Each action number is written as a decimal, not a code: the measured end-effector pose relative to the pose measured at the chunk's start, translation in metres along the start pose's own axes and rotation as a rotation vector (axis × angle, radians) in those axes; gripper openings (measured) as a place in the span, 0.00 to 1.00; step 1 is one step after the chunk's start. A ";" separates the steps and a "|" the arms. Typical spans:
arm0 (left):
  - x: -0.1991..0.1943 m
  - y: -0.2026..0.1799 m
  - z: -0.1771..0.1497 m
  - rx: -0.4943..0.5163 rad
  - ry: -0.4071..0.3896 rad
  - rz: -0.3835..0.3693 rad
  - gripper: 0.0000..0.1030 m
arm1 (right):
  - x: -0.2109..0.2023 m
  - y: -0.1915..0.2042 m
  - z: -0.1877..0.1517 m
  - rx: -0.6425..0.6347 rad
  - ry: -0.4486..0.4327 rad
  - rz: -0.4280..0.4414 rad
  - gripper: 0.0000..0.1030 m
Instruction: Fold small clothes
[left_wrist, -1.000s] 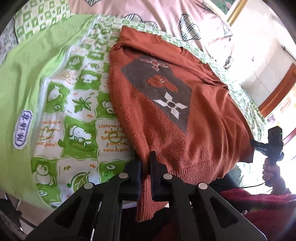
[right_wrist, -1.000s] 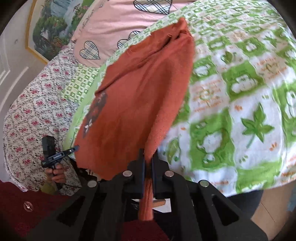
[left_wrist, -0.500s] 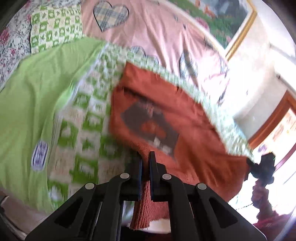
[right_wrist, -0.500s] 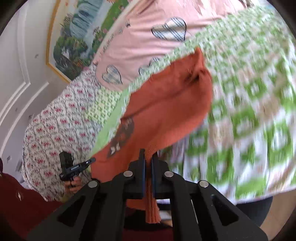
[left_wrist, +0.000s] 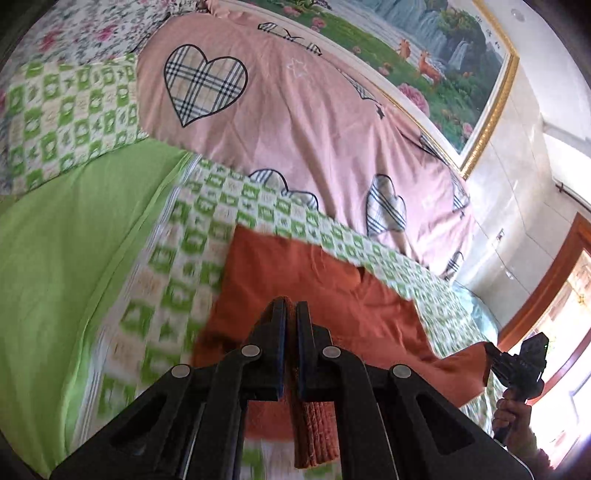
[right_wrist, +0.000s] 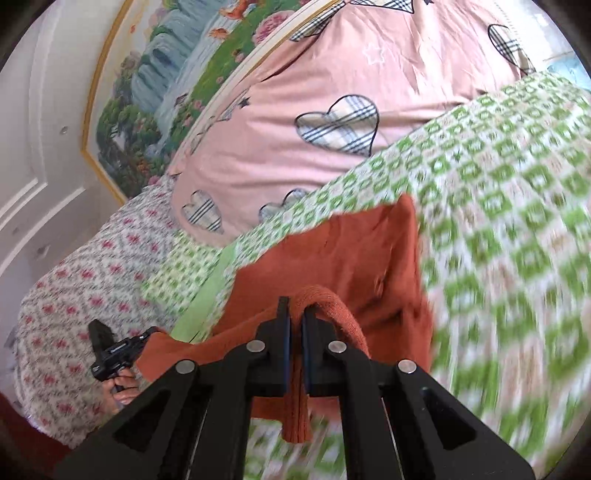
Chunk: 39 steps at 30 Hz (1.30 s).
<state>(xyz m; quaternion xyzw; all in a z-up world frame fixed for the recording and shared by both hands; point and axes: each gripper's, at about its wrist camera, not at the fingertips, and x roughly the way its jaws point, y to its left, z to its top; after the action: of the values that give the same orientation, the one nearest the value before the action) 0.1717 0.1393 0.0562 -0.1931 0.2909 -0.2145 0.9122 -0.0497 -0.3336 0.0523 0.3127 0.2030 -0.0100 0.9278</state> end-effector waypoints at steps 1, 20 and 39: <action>0.011 0.002 0.006 -0.002 0.003 0.008 0.02 | 0.009 -0.005 0.007 -0.003 0.001 -0.019 0.06; 0.163 0.060 0.022 -0.081 0.142 0.177 0.03 | 0.128 -0.077 0.047 0.055 0.160 -0.200 0.06; 0.138 -0.053 -0.071 0.202 0.413 -0.040 0.12 | 0.104 0.018 -0.004 -0.202 0.211 -0.150 0.25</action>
<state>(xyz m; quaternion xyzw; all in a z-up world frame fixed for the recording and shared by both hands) 0.2156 0.0093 -0.0344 -0.0583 0.4445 -0.2954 0.8437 0.0470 -0.3051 0.0198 0.2013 0.3220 -0.0258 0.9247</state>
